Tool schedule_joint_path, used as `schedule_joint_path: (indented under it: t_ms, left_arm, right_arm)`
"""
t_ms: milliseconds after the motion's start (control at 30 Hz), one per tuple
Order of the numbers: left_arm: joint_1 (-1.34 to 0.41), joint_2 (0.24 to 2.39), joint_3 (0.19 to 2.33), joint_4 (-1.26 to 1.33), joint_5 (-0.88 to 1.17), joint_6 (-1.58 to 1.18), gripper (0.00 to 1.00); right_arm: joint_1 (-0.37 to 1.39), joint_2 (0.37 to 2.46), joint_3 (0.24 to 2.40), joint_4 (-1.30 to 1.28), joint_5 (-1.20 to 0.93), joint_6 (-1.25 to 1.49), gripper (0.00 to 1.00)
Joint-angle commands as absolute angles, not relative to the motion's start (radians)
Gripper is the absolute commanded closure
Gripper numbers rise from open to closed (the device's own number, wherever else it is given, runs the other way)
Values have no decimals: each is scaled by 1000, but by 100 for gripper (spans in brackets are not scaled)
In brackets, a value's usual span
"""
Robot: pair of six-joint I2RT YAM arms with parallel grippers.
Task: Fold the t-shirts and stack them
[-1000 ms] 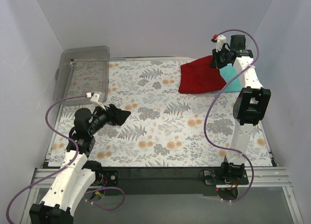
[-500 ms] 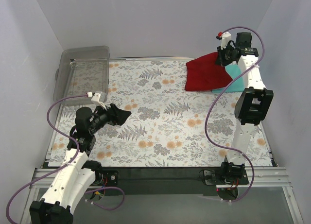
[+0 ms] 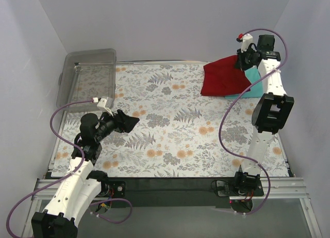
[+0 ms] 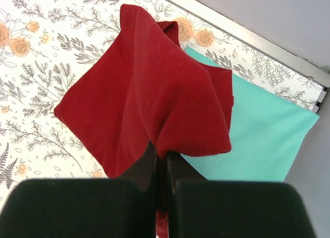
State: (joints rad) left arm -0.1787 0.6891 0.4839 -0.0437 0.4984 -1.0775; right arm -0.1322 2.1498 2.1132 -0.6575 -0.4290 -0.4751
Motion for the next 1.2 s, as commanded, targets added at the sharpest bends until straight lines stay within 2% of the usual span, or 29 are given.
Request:
schedule_joint_path:
  t_ms: [0,733,1167]
  left_arm:
    - [-176,684,483,-31,509,-1066,36]
    - [-176,680,460,-21,511,-1069,36]
    - [-176,683,457,-15,512,-1071,36]
  right_arm:
    - [-140,2065,2175,-641,-451,-480,99]
    - [-153,2020,2220,-638,-402,-463,99]
    - [-158,2049,2209,-630,-288,-515,99]
